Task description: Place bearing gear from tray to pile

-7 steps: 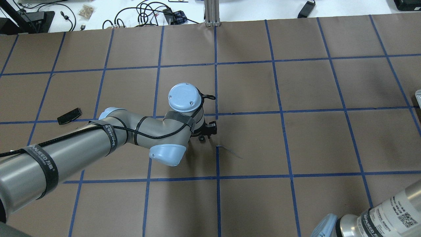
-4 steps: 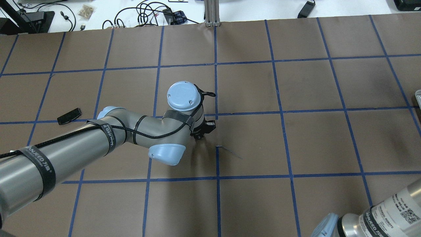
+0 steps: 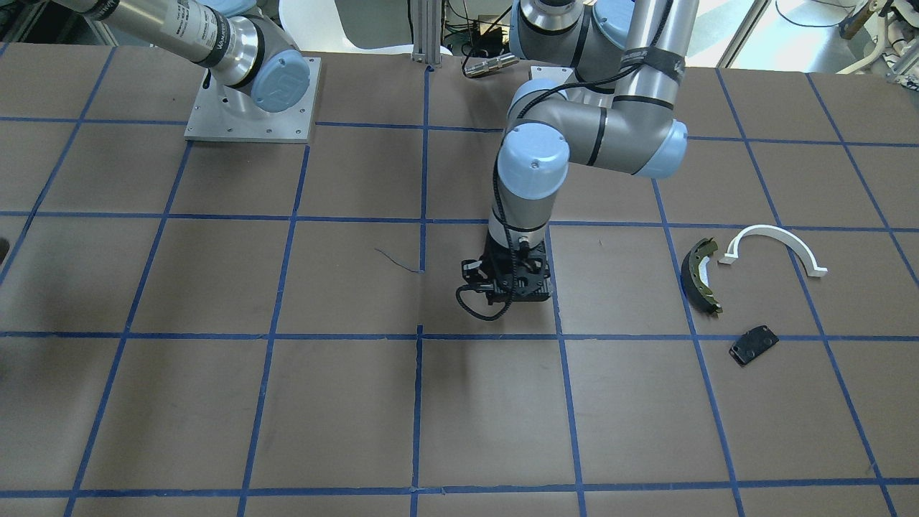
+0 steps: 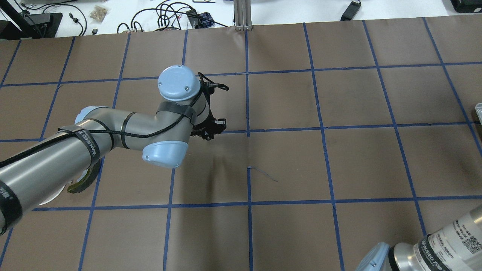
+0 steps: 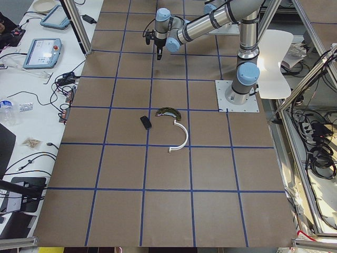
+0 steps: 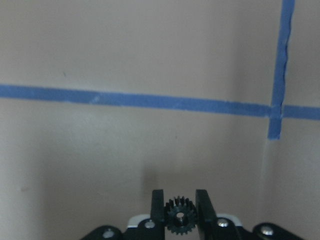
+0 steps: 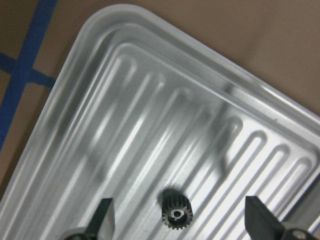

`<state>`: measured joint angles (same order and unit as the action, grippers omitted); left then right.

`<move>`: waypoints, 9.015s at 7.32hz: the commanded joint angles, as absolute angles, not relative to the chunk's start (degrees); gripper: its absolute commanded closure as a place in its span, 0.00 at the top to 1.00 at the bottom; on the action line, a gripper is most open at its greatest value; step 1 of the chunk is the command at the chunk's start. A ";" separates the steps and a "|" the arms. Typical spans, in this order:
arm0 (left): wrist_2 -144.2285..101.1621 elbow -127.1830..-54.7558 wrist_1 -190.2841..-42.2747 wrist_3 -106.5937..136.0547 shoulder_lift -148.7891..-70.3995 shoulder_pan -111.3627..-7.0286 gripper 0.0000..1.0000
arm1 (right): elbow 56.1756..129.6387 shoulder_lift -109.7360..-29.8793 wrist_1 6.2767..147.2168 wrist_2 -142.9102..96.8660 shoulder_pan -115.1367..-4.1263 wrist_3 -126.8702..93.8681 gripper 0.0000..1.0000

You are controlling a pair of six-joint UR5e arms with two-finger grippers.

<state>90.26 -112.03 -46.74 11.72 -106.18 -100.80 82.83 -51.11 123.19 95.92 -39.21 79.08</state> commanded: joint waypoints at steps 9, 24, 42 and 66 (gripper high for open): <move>90.35 -111.62 -57.49 -49.91 -103.78 -54.07 0.00 | 82.01 -52.11 118.50 100.10 -39.37 78.84 0.00; 90.00 -97.65 -86.11 -29.85 -91.96 -65.81 1.00 | 95.52 -66.38 118.54 82.88 -109.31 -23.87 0.00; 88.59 -97.80 -79.40 2.89 -97.45 -96.66 1.00 | 99.93 -85.05 98.82 87.80 -90.30 -4.94 1.00; 89.74 -105.22 -58.83 9.72 -107.25 -98.74 0.00 | 95.45 -91.32 91.76 92.46 -89.82 -2.29 1.00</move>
<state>89.66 -107.70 -52.55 15.53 -109.39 -103.05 95.43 -91.35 91.74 92.48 -89.83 -2.33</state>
